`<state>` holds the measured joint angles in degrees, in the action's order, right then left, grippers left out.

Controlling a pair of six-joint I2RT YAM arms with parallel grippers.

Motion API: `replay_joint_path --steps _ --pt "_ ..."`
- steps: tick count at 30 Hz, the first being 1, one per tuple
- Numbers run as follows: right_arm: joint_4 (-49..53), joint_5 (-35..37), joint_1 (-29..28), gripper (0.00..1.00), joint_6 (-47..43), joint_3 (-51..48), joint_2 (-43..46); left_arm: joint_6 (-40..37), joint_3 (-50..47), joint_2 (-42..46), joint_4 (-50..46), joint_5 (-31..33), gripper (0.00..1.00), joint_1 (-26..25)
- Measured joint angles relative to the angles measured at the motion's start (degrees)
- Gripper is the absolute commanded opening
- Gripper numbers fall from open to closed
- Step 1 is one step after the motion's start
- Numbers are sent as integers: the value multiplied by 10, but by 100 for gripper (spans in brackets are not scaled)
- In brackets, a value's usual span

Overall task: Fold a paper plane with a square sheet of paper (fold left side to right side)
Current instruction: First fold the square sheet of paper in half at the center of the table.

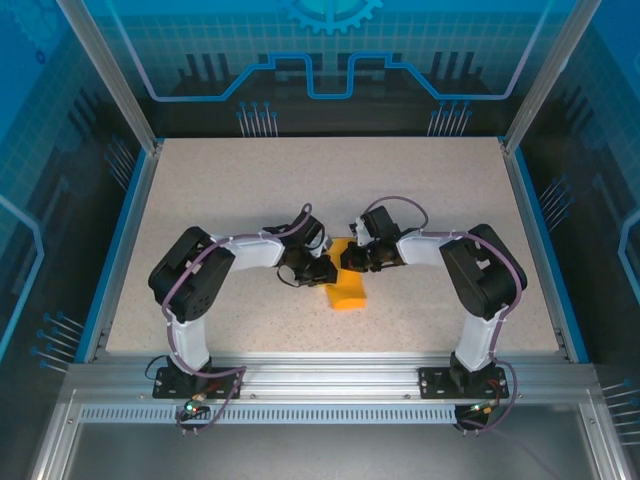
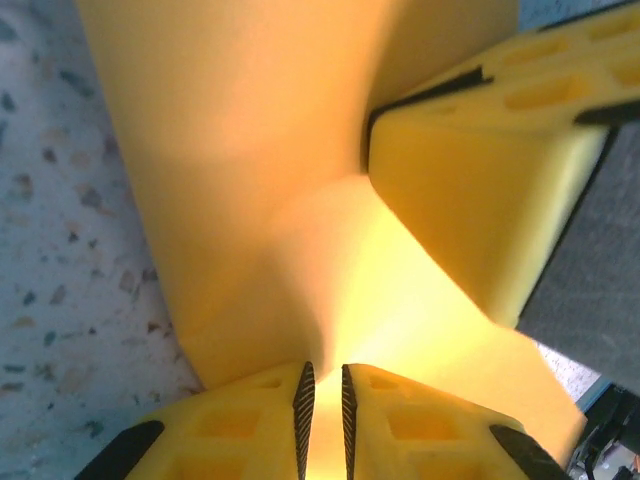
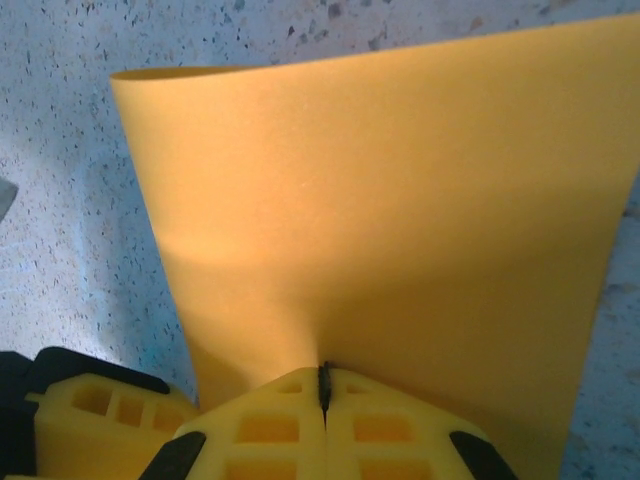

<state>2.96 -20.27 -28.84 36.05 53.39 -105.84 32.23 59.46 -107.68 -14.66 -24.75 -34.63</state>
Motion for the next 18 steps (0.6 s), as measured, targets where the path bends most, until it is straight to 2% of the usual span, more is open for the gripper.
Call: replay_joint_path --steps 18 --pt "-1 -10 2 4 4 0 -3 -8 -84 76 -17 0 22 -27"
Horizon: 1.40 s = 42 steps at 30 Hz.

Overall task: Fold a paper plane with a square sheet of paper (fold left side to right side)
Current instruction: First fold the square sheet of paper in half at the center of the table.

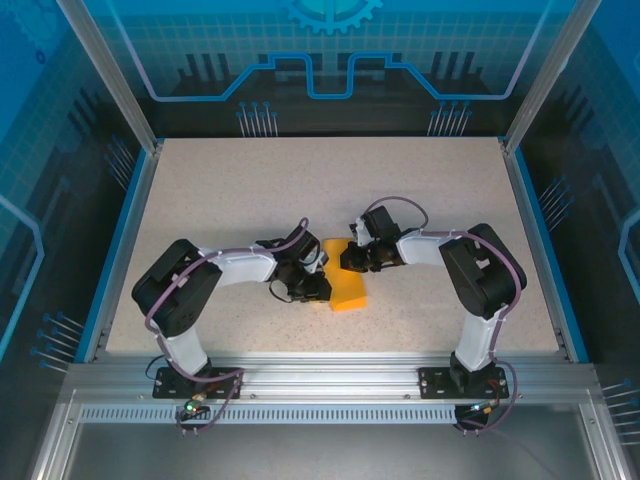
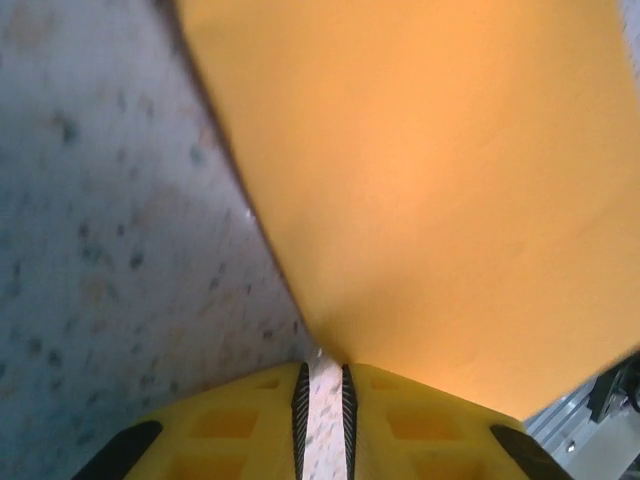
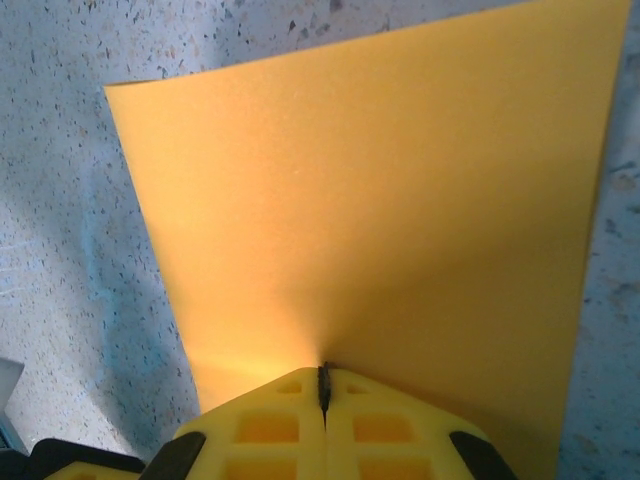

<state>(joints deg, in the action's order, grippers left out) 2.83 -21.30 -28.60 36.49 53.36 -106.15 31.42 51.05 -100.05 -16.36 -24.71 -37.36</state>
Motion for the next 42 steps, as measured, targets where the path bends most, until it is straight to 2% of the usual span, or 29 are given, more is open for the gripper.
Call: replay_joint_path --steps 15,29,42 --pt "-1 -1 0 4 0 0 0 0 23 26 -13 0 20 0" --pt "-1 -2 0 4 2 0 -1 -5 59 -57 2 -31 18 0" --pt "-1 -2 0 4 2 0 -2 -9 27 -43 23 -37 14 -1"
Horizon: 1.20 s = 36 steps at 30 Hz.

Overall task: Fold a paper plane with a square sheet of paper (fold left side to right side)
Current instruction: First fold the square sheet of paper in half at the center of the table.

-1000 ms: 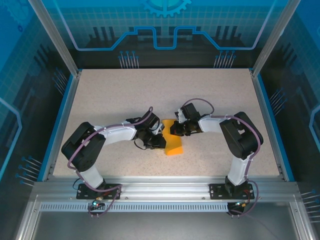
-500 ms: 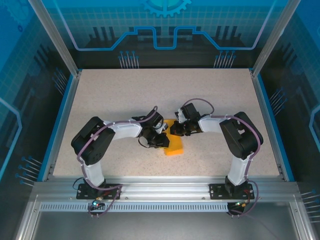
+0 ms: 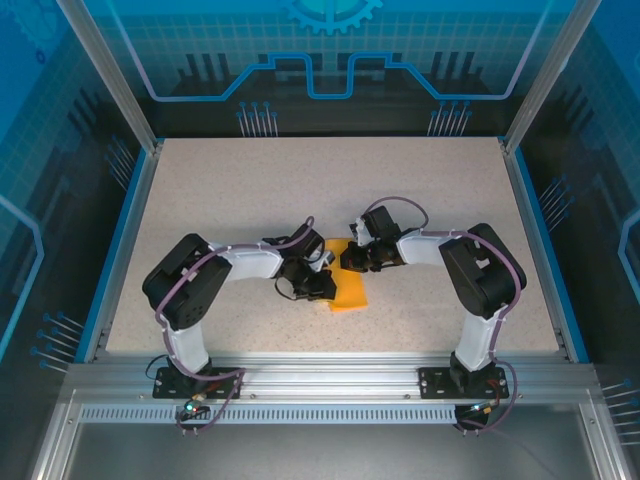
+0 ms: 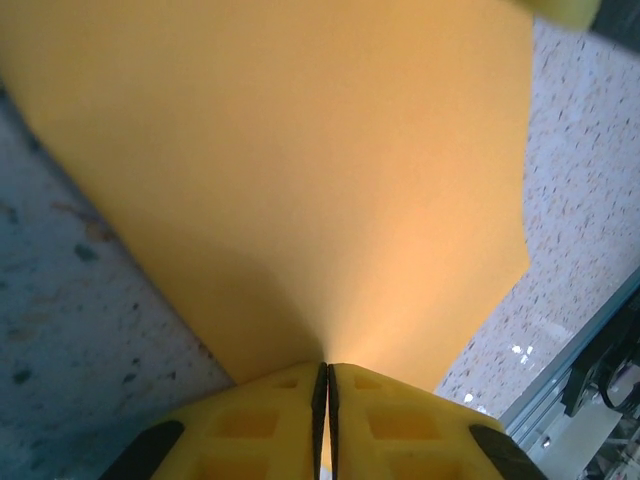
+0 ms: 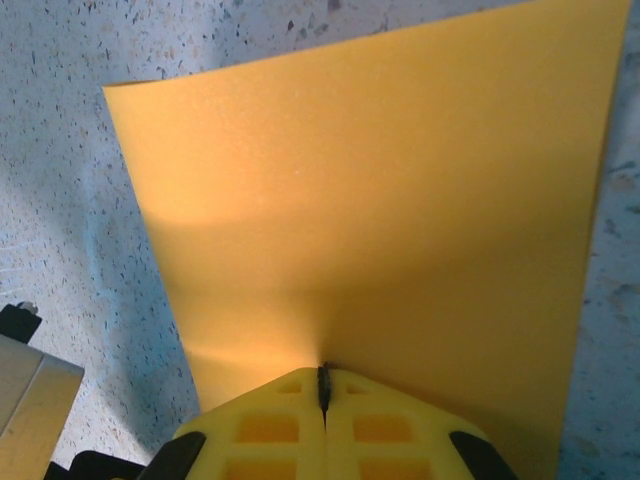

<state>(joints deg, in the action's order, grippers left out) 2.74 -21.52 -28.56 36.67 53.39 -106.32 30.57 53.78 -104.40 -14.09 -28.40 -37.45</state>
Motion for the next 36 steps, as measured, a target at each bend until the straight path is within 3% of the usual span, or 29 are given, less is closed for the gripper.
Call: replay_joint_path --steps 22,36 --pt "2 -1 0 4 0 2 -2 -5 -47 68 -5 -12 12 -25" --pt "2 -1 0 4 0 2 -2 -6 -28 22 -8 -13 11 -25"
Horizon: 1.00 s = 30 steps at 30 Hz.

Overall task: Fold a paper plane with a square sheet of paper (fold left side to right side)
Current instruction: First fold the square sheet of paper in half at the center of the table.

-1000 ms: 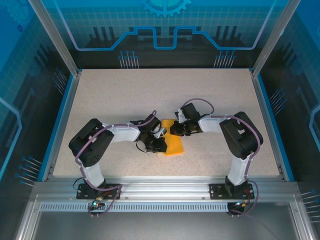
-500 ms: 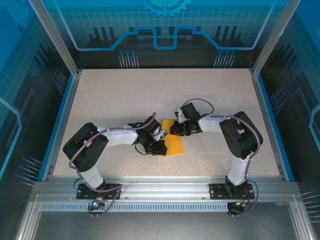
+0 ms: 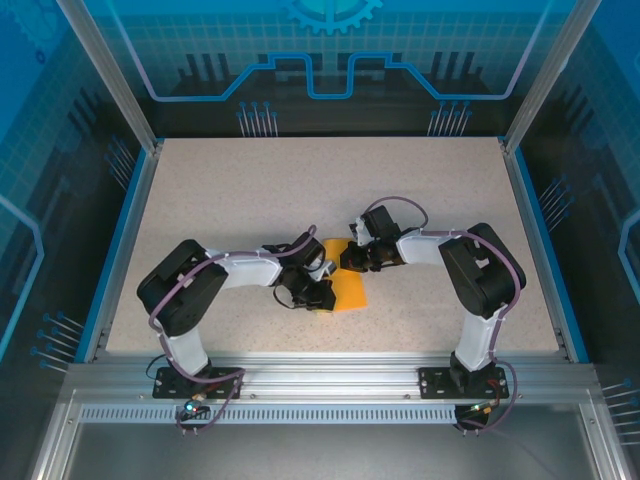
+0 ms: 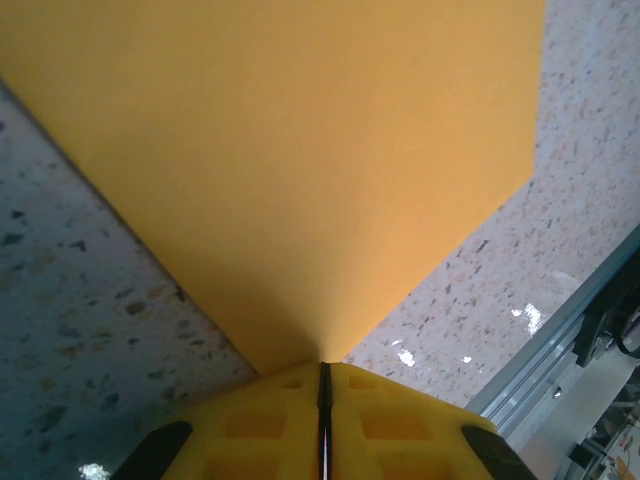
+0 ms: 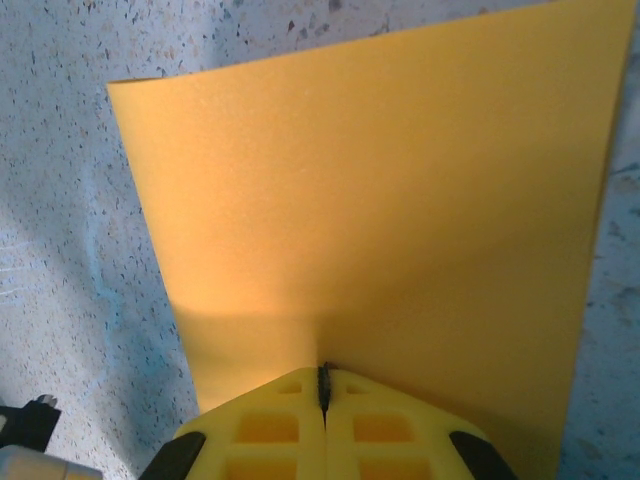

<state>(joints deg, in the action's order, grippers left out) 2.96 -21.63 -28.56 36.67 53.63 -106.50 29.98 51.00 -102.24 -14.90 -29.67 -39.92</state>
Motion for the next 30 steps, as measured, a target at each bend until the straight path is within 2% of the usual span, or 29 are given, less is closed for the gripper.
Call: replay_joint_path --steps 13,19,30 --pt "0 0 0 4 0 0 0 -2 -3 25 -12 0 12 1" --pt "0 0 0 4 0 0 0 -2 23 35 -17 2 11 17" --pt "2 0 0 4 0 1 0 -17 106 -50 -19 9 11 32"
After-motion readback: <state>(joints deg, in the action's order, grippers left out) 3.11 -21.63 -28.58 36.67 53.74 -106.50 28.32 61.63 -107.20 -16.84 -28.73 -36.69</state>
